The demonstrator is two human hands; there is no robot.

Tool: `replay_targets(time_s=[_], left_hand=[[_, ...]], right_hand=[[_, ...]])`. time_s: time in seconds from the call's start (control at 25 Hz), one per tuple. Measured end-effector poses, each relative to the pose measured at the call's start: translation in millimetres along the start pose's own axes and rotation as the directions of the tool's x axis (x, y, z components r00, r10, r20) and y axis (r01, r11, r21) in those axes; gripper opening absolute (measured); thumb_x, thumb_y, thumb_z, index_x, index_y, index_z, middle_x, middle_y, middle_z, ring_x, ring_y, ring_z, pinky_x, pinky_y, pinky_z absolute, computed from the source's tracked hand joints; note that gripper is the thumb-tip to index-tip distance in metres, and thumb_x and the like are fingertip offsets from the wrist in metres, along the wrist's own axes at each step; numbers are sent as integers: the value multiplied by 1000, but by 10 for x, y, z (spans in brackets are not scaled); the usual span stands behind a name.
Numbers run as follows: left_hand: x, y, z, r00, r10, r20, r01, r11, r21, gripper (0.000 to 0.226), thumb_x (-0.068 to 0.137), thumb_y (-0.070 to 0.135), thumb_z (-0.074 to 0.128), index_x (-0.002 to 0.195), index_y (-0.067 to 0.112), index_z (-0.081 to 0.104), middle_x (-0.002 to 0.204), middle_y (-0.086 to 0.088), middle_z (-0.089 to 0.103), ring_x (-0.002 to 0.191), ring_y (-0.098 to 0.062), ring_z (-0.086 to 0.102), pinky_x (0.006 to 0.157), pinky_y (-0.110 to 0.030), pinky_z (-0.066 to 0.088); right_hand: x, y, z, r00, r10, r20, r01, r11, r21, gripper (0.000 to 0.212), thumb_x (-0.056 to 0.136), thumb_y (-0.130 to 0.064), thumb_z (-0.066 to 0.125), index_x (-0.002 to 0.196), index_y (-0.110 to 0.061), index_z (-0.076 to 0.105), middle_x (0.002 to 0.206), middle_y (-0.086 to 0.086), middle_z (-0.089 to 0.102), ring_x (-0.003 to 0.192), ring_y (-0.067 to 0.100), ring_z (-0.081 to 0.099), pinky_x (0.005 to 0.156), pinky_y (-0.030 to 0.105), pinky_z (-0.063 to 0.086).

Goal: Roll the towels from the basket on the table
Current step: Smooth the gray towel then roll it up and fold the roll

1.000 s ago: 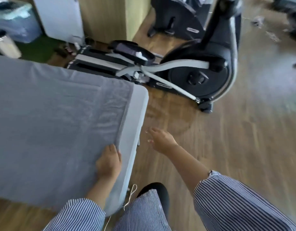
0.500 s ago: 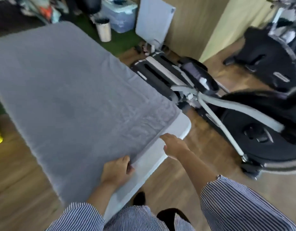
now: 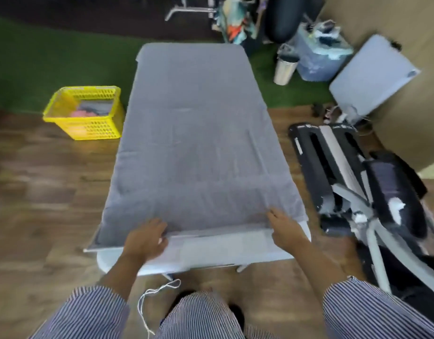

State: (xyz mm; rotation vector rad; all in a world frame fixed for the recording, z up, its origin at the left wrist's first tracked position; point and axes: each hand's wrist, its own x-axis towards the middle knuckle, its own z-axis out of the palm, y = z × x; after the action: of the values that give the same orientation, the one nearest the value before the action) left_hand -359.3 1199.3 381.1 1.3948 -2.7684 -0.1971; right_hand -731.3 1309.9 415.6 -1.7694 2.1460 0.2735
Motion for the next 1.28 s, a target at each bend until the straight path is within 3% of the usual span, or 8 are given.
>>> replay_targets(time_s=[0.12,0.24,0.36,0.52,0.68,0.88,1.08,1.28], left_hand=[[-289,-1,16,978,-196,-69,194,981,-31,29,69,30,44,75,13,66,74,-9,64,64,-31,64,49,-35,53],[-439,70,3,943,-310,-119,310,950,-23,18,64,9,54,75,9,68,77,-11,64,68,-35,64,48,-39,53],[-489,28,41,923,-369,-108,368,929,-27,20,70,-8,60,80,7,68,84,-14,64,74,-36,64,52,-43,53],[-574,46,57,894,-425,-144,430,903,7,17,73,-5,70,82,9,69,81,-11,63,72,-35,63,51,-41,48],[-668,28,32,923,-352,-156,372,920,126,16,74,-2,68,82,13,69,77,-7,64,67,-32,64,52,-38,42],[-808,-239,-51,913,-363,-186,390,911,138,39,53,-21,68,80,7,68,71,-13,61,57,-37,61,48,-43,44],[-844,-329,-63,907,-372,-200,404,902,154,46,50,-24,66,81,9,71,79,-14,66,63,-39,63,53,-50,45],[-1100,-735,-61,916,-367,-163,392,905,166,31,64,-2,53,83,16,69,82,-8,66,73,-37,66,58,-51,47]], right_hand=[[-39,402,80,1000,15,-17,-15,1000,-12,47,85,-3,44,131,-7,40,136,9,39,123,27,39,94,37,40],[-41,664,126,994,-5,-106,9,999,35,29,76,6,54,105,1,55,107,18,54,94,37,57,68,45,49],[-20,759,175,998,-29,-58,33,998,61,33,65,19,58,95,5,60,91,24,57,62,40,59,47,43,47],[-57,812,141,993,-4,-119,19,992,123,42,79,11,45,118,-4,51,111,17,52,79,39,58,59,38,41],[-255,861,203,991,-48,-122,76,968,239,26,83,0,50,108,-4,56,101,14,57,79,36,56,61,38,43],[-304,928,214,981,-15,-195,82,937,339,20,86,-1,55,105,-2,60,107,10,53,83,30,56,70,34,44],[-404,798,274,972,102,-210,-5,909,417,7,88,-5,56,93,-6,62,89,6,57,77,25,54,67,29,38],[-441,623,323,975,-47,-216,126,920,370,13,76,0,68,79,-9,59,72,-5,47,63,17,53,59,20,35]])
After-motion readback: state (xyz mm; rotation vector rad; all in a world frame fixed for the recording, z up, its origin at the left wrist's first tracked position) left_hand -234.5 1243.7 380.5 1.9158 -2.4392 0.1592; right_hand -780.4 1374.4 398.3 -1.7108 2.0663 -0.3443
